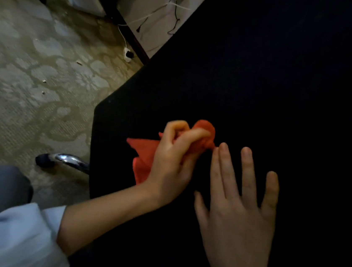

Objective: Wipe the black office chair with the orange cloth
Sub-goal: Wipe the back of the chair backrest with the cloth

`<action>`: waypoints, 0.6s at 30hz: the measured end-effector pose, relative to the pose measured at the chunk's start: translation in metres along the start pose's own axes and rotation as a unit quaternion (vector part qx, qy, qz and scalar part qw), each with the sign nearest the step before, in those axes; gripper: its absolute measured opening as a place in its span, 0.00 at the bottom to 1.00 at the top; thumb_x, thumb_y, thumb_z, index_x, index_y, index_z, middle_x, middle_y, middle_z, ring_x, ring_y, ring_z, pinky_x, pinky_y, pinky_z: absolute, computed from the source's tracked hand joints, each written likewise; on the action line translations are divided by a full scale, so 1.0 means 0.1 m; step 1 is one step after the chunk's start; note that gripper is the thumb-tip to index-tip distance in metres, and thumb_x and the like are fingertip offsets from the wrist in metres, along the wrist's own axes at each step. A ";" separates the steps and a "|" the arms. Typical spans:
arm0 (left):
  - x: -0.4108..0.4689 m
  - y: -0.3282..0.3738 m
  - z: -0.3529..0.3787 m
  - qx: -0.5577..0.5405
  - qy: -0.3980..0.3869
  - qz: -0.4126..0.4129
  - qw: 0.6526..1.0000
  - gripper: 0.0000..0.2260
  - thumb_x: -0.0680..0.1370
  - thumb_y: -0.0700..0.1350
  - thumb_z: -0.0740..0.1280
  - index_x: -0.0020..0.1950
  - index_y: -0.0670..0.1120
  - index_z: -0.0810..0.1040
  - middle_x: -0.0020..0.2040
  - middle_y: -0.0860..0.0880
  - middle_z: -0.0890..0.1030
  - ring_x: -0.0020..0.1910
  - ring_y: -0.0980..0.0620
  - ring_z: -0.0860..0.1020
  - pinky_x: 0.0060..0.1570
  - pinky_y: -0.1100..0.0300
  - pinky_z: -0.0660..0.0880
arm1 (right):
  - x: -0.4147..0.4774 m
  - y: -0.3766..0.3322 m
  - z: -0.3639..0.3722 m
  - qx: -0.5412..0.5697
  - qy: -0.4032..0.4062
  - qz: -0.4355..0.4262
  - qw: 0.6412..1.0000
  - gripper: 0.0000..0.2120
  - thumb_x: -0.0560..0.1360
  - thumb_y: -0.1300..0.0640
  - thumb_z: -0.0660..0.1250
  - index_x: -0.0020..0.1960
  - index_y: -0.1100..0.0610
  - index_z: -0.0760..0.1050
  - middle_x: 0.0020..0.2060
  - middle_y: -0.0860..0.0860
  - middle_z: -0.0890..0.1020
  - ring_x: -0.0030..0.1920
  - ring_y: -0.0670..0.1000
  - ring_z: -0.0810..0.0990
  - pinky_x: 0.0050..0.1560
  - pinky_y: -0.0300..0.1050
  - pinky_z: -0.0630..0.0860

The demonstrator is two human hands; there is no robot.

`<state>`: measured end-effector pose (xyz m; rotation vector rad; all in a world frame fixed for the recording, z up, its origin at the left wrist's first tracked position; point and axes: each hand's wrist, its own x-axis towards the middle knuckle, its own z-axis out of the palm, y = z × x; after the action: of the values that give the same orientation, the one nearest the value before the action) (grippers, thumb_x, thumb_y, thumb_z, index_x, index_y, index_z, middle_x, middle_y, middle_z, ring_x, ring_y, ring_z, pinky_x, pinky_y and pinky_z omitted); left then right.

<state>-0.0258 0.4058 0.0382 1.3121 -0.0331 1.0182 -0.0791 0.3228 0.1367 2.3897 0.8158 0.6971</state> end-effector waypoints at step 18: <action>-0.34 -0.21 -0.01 0.004 0.134 -0.222 0.966 0.13 0.79 0.39 0.62 0.56 0.58 0.70 0.53 0.57 0.65 0.48 0.73 0.70 0.46 0.78 0.68 | 0.18 -0.06 0.03 -0.148 -0.063 -0.017 0.987 0.35 0.69 0.44 0.66 0.70 0.60 0.65 0.70 0.55 0.69 0.72 0.58 0.55 0.71 0.60 0.37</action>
<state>-0.0333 0.3880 0.0031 1.1118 0.4536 0.7974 -0.0674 0.3380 0.1361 2.1231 0.6481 0.5999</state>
